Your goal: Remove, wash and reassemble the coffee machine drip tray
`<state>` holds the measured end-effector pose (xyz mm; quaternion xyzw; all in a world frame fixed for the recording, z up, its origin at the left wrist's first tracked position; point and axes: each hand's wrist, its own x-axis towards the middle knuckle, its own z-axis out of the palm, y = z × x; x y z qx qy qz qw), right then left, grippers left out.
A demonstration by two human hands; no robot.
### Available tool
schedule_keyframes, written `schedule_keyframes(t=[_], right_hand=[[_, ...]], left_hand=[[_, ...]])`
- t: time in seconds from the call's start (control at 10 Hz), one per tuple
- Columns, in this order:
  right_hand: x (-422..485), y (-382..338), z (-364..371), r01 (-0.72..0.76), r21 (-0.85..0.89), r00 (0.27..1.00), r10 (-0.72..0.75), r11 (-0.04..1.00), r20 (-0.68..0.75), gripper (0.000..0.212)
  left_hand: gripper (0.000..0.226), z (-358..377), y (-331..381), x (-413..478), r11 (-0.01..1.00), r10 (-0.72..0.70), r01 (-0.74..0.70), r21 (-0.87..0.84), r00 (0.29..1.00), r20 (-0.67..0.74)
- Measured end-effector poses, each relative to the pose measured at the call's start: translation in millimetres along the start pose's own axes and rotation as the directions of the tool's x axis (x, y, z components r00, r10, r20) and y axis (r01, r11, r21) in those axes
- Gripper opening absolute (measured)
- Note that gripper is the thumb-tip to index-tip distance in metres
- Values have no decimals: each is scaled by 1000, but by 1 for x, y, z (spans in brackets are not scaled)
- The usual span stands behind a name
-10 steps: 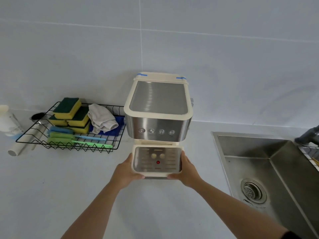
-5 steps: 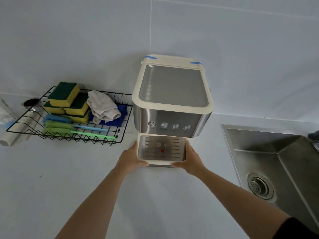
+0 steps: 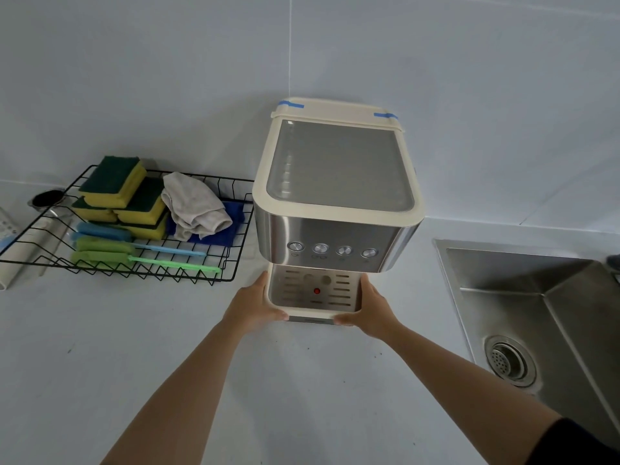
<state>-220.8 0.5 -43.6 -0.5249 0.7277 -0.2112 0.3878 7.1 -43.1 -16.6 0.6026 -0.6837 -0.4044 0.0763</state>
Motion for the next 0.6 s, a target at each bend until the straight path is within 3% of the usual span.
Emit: schedule_keyframes(t=[0.4, 0.6], right_hand=[[-6, -11, -5, -23, -135, 998, 32, 991, 62, 93], [-26, -19, -12, 20, -144, 999, -13, 989, 52, 110]], left_hand=[[75, 6, -2, 4, 994, 55, -54, 95, 998, -7], [89, 11, -4, -8, 984, 92, -72, 166, 989, -118]])
